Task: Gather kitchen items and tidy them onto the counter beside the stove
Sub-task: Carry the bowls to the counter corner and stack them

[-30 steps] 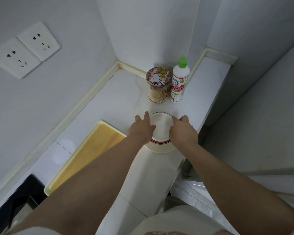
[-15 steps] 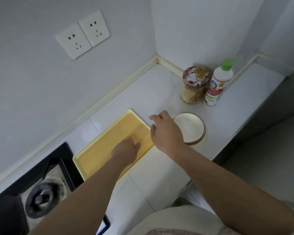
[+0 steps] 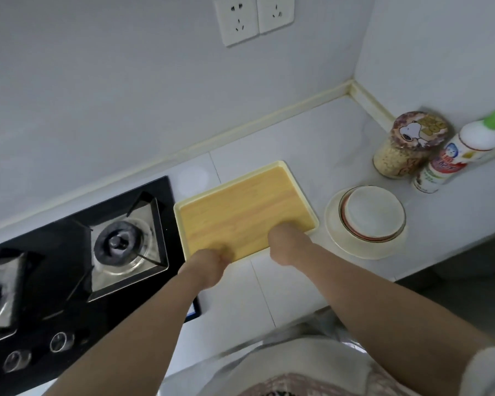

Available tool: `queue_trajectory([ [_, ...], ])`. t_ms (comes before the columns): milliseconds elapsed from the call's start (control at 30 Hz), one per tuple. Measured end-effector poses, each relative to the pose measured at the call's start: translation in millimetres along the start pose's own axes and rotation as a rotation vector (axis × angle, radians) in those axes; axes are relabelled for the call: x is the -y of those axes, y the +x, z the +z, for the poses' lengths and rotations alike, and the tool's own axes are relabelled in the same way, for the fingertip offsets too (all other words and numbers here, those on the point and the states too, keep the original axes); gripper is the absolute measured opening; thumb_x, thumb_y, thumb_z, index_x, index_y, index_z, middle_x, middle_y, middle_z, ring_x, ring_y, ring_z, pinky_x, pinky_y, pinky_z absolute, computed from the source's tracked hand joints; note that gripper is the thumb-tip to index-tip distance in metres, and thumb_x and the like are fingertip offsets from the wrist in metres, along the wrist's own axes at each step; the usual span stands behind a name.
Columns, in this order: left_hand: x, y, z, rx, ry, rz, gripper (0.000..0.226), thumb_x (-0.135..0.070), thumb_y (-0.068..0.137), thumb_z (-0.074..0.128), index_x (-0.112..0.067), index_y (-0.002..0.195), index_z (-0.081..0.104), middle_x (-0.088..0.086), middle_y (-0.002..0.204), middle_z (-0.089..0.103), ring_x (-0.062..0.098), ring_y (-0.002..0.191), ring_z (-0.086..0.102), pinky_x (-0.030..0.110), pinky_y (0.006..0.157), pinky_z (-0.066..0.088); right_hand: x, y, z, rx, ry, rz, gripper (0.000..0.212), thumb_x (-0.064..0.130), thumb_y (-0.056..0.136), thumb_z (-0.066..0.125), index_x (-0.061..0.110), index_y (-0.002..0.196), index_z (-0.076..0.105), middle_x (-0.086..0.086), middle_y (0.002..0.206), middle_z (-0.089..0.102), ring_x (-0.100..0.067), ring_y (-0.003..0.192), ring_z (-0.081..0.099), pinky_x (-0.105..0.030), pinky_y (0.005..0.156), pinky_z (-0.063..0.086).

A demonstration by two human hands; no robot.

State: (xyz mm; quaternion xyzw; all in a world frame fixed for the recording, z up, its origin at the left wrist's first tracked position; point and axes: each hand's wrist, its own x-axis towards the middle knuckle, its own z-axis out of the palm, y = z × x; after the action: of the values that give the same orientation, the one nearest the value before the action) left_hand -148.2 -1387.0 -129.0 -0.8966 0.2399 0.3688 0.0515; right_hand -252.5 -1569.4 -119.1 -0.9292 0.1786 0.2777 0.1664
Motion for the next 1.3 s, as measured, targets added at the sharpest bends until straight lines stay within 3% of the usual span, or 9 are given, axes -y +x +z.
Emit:
queue_trajectory([
  [167, 14.2, -25.7, 22.2, 0.055, -0.100, 0.014, 0.053, -0.059, 0.098, 0.039, -0.019, 0.126, 0.061, 0.005, 0.127, 0.060, 0.027, 0.115, 0.056, 0.034, 0.098, 0.045, 12.4, -16.9, 10.6, 0.154, -0.055, 0.061, 0.030, 0.001, 0.091, 0.047, 0.013, 0.064, 0.044, -0.002, 0.065, 0.043, -0.016, 0.057, 0.041, -0.026, 0.052, 0.036],
  [367, 24.7, -65.5, 46.8, -0.020, -0.132, 0.077, 0.033, -0.041, 0.100, 0.046, -0.014, 0.111, 0.062, 0.005, 0.116, 0.062, 0.026, 0.104, 0.058, 0.027, 0.079, 0.042, 24.8, -46.4, 26.0, 0.202, -0.052, 0.144, 0.024, 0.001, 0.093, 0.044, 0.011, 0.072, 0.050, -0.003, 0.071, 0.046, -0.018, 0.060, 0.043, -0.026, 0.054, 0.037],
  [600, 57.1, -133.1, 62.7, -0.336, -0.435, 0.116, 0.018, -0.024, 0.098, 0.048, -0.016, 0.099, 0.064, 0.001, 0.098, 0.067, 0.020, 0.091, 0.063, 0.029, 0.079, 0.051, 53.0, -95.1, 32.0, -0.118, 0.036, 0.162, 0.026, 0.004, 0.089, 0.048, 0.012, 0.065, 0.050, -0.002, 0.069, 0.052, -0.020, 0.062, 0.050, -0.029, 0.057, 0.043],
  [767, 79.3, -191.6, 69.3, -0.563, -0.808, 0.051, 0.014, -0.029, 0.097, 0.055, -0.025, 0.091, 0.066, -0.009, 0.088, 0.069, 0.011, 0.084, 0.065, 0.023, 0.071, 0.051, 111.6, -126.8, 32.6, -0.369, 0.335, -0.109, 0.029, 0.010, 0.087, 0.046, 0.014, 0.060, 0.056, -0.005, 0.072, 0.062, -0.028, 0.074, 0.061, -0.030, 0.060, 0.048],
  [867, 99.5, -235.3, 76.9, -0.683, -1.119, 0.003, 0.012, -0.024, 0.096, 0.058, -0.022, 0.092, 0.069, -0.005, 0.090, 0.072, 0.012, 0.082, 0.072, 0.035, 0.081, 0.058, 161.5, -153.9, 35.0, -0.402, 0.476, -0.279, 0.025, 0.012, 0.089, 0.049, 0.000, 0.078, 0.068, -0.015, 0.080, 0.068, -0.029, 0.075, 0.065, -0.037, 0.064, 0.054],
  [967, 126.9, -288.1, 84.0, -0.804, -1.404, -0.067, 0.012, -0.013, 0.096, 0.058, -0.013, 0.093, 0.069, 0.004, 0.095, 0.071, 0.015, 0.076, 0.073, 0.035, 0.077, 0.060, 218.4, -184.1, 41.0, -0.270, 0.655, -0.407, 0.024, 0.019, 0.092, 0.055, 0.003, 0.087, 0.073, -0.011, 0.085, 0.072, -0.013, 0.068, 0.064, -0.027, 0.061, 0.051],
  [1067, 164.9, -345.2, 96.6, -0.966, -1.715, -0.208, 0.010, -0.009, 0.097, 0.057, -0.008, 0.099, 0.067, 0.008, 0.095, 0.069, 0.018, 0.071, 0.070, 0.030, 0.071, 0.060, 280.6, -220.0, 55.1, -0.113, 0.778, -0.524, 0.017, 0.024, 0.093, 0.059, 0.020, 0.092, 0.077, 0.007, 0.085, 0.074, -0.009, 0.082, 0.069, -0.027, 0.074, 0.056],
  [1200, 219.2, -413.8, 130.5, -1.124, -2.027, -0.325, 0.013, -0.012, 0.098, 0.055, -0.008, 0.109, 0.062, 0.009, 0.095, 0.067, 0.020, 0.071, 0.069, 0.028, 0.067, 0.057, 359.9, -263.4, 76.1, 0.125, 0.906, -0.598, 0.015, 0.024, 0.094, 0.062, 0.017, 0.097, 0.075, 0.001, 0.091, 0.075, -0.014, 0.087, 0.071, -0.031, 0.078, 0.058],
  [1300, 252.4, -458.7, 154.8, -1.232, -2.213, -0.366, 0.015, -0.013, 0.097, 0.057, -0.006, 0.110, 0.061, 0.007, 0.088, 0.066, 0.019, 0.066, 0.067, 0.027, 0.062, 0.057, 412.1, -287.9, 92.4, 0.289, 0.989, -0.591, 0.014, 0.020, 0.092, 0.065, 0.011, 0.098, 0.074, -0.007, 0.094, 0.076, -0.017, 0.079, 0.071, -0.028, 0.069, 0.057],
])
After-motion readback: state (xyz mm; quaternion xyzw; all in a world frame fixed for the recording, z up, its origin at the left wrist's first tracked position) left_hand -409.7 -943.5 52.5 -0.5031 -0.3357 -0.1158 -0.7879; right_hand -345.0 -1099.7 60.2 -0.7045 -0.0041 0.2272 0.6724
